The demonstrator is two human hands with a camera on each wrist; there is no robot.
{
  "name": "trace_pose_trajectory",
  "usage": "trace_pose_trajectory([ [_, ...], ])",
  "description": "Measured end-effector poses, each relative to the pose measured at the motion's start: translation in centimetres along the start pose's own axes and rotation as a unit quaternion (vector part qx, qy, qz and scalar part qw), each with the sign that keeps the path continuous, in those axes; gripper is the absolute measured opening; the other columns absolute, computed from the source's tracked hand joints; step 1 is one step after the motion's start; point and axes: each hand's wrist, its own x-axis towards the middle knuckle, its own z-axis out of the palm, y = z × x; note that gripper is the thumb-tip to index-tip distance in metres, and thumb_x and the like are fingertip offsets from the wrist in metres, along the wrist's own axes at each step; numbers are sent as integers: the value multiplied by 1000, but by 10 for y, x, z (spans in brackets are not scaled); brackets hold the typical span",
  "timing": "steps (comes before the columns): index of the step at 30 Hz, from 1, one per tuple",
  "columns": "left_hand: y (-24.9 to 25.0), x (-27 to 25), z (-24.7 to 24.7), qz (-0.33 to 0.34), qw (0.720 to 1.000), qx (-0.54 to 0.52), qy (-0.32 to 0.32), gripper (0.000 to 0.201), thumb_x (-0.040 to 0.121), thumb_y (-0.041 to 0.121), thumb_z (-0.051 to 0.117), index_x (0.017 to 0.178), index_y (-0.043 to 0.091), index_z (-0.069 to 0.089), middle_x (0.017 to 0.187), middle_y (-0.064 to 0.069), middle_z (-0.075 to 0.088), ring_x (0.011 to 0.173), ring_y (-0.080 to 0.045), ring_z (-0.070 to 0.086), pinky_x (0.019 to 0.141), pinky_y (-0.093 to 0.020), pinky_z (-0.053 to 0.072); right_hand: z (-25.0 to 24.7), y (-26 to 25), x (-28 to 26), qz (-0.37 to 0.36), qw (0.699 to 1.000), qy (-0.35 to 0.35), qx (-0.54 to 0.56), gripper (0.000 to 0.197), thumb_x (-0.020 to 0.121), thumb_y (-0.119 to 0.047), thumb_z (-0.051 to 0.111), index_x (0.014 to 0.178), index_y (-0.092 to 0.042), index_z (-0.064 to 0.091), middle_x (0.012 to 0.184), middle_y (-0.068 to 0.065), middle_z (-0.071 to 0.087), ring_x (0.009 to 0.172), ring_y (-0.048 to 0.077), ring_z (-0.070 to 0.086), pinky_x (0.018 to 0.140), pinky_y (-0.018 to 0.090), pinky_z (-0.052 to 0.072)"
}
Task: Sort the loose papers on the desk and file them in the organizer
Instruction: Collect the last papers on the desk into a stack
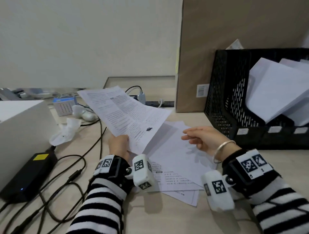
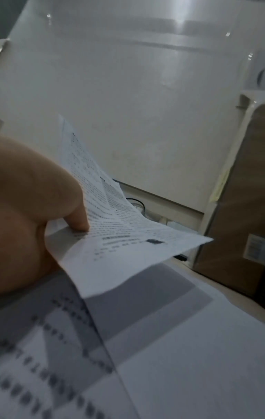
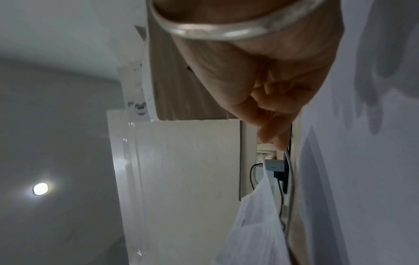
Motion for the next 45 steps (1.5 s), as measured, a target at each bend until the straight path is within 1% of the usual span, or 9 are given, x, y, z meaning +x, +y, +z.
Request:
trace_pose_trajectory([
  [4,7,-5,-6,23,1000,16,10,35,91,-14,34,112,7,54,96,-10,64,74,-25,60,45,-26,50,8,-25,33,17,981,6,-195,10,90,-3,60,83,-10,63,82,8,68,55,7,61,37,13,35],
  [10,3,-6,-11,27,997,78,-7,38,88,-10,38,113,9,58,93,-7,67,82,-29,63,74,-38,54,23,-51,83,57,825,-1,-562,48,81,-27,75,121,-8,57,100,6,67,88,22,66,72,29,54],
  [12,4,-5,-11,24,996,91,-6,34,86,-10,39,110,3,60,91,-11,67,83,-32,64,83,-46,54,19,-51,95,85,763,-19,-640,53,70,-42,81,110,-13,62,93,2,67,85,22,63,83,31,52],
  [17,3,-2,-12,0,995,92,-30,28,88,-11,38,93,7,59,89,-15,66,81,-33,64,74,-38,52,12,-50,99,129,734,-11,-667,40,71,-48,79,85,-14,63,83,-2,63,72,17,56,71,25,44],
  [23,5,-3,-9,-17,997,58,-39,27,91,-10,40,111,1,54,95,-18,65,80,-33,63,62,-33,50,7,-43,109,80,771,100,-624,65,70,-45,79,120,-10,59,117,6,66,106,26,63,94,38,50],
  [34,13,-7,-10,-44,994,65,-81,32,94,-7,43,123,-2,52,106,-22,66,85,-36,64,67,-39,53,-7,-87,92,-184,897,305,-262,29,91,-1,43,109,2,66,107,16,63,102,29,59,78,28,41],
  [38,15,-13,-6,-68,985,86,-130,31,99,1,42,128,-3,50,106,-20,67,82,-31,66,60,-36,53,-13,-121,64,-289,932,210,-57,38,91,6,41,109,-12,70,101,1,59,91,14,58,57,7,44],
  [42,18,-14,-7,-81,979,71,-176,36,104,22,41,129,-1,51,97,-13,71,77,-25,72,55,-32,56,-27,-115,58,-299,928,129,-183,42,90,11,40,113,-7,71,136,2,51,128,19,43,106,29,41],
  [45,23,-17,-7,-70,975,84,-192,41,103,41,32,114,9,56,82,-6,70,69,-19,69,55,-31,51,-41,-94,73,-318,898,101,-288,51,84,13,38,116,-11,69,127,-7,58,137,18,34,118,35,23],
])
